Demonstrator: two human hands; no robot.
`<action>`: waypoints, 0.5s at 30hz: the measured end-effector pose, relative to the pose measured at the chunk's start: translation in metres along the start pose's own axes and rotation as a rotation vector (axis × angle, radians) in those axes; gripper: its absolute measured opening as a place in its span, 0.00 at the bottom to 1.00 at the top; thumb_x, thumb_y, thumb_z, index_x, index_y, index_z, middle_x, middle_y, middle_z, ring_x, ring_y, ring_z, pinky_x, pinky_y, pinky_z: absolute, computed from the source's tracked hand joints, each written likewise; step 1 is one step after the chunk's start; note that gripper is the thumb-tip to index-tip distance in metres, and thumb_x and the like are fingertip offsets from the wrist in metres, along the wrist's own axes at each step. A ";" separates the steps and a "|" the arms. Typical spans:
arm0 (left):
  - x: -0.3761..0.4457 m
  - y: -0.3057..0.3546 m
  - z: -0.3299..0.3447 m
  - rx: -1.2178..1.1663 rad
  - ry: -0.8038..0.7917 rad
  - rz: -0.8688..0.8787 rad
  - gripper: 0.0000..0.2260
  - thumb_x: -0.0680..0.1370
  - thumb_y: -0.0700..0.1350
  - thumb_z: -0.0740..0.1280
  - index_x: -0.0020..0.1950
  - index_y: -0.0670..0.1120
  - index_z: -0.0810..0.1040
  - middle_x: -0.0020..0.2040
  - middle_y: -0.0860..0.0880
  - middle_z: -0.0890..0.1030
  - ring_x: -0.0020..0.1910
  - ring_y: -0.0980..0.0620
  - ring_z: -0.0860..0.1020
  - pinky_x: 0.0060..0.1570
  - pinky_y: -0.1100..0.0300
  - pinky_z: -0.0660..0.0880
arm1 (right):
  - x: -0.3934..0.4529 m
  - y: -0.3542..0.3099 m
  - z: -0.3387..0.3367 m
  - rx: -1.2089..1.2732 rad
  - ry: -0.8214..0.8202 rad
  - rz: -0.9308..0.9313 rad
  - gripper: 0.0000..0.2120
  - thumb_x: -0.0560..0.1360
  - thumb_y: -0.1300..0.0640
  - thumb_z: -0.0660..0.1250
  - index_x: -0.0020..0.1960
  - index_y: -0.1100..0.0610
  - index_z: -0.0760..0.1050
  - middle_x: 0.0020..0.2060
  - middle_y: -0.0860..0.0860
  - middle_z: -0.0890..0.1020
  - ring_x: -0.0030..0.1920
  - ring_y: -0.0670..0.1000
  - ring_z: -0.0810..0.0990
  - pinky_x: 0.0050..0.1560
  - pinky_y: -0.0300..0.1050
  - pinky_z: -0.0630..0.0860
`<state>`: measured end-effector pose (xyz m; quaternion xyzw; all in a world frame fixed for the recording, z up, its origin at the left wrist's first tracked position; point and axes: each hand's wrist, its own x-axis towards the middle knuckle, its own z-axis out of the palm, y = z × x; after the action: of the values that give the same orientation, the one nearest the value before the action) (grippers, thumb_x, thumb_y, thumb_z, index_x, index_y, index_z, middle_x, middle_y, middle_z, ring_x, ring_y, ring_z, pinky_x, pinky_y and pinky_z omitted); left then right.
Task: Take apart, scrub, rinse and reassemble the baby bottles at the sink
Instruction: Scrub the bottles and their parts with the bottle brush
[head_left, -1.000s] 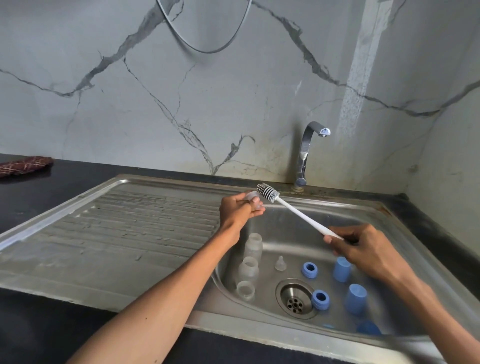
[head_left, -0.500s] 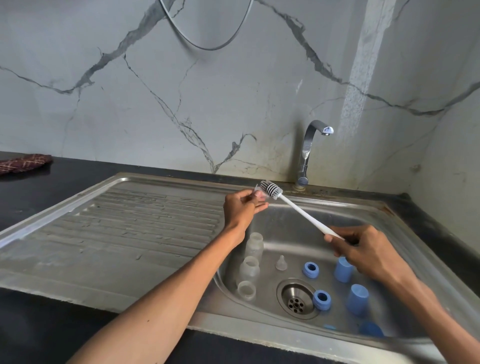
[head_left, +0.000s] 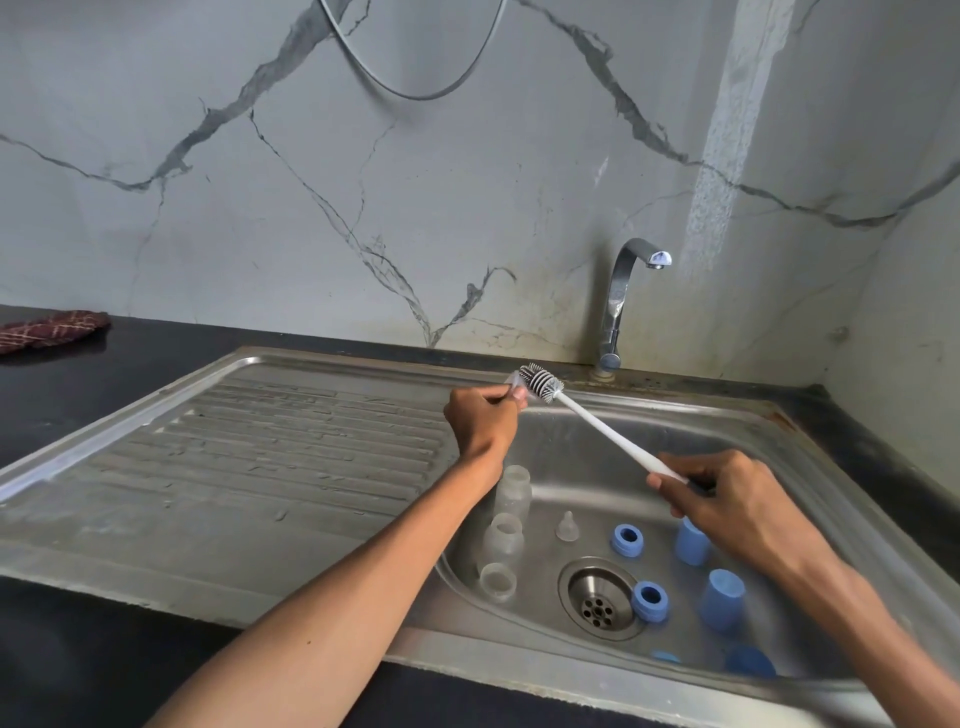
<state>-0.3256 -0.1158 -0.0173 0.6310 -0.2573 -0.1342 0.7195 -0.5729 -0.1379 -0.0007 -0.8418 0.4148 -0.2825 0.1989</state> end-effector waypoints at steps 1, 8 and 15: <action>0.002 0.000 -0.002 -0.040 0.026 -0.031 0.05 0.74 0.37 0.75 0.39 0.45 0.87 0.35 0.48 0.86 0.39 0.54 0.85 0.51 0.57 0.82 | 0.000 -0.001 0.001 -0.002 -0.006 -0.010 0.15 0.76 0.49 0.71 0.63 0.49 0.81 0.28 0.47 0.81 0.25 0.42 0.72 0.29 0.34 0.71; -0.003 0.000 0.000 -0.207 -0.073 -0.063 0.08 0.71 0.29 0.74 0.41 0.40 0.80 0.39 0.41 0.85 0.41 0.43 0.85 0.47 0.54 0.83 | 0.000 0.001 -0.001 -0.017 0.011 -0.005 0.15 0.77 0.48 0.70 0.62 0.48 0.81 0.29 0.48 0.82 0.25 0.43 0.72 0.30 0.34 0.71; 0.004 0.003 -0.005 -0.274 -0.096 -0.177 0.05 0.71 0.27 0.71 0.45 0.33 0.82 0.43 0.36 0.85 0.44 0.41 0.86 0.47 0.56 0.83 | 0.000 -0.002 -0.002 -0.006 -0.011 -0.015 0.17 0.76 0.49 0.71 0.64 0.51 0.80 0.29 0.47 0.82 0.27 0.39 0.75 0.32 0.31 0.72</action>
<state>-0.3198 -0.1134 -0.0134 0.5400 -0.2140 -0.2606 0.7711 -0.5737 -0.1369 0.0019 -0.8470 0.4081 -0.2780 0.1967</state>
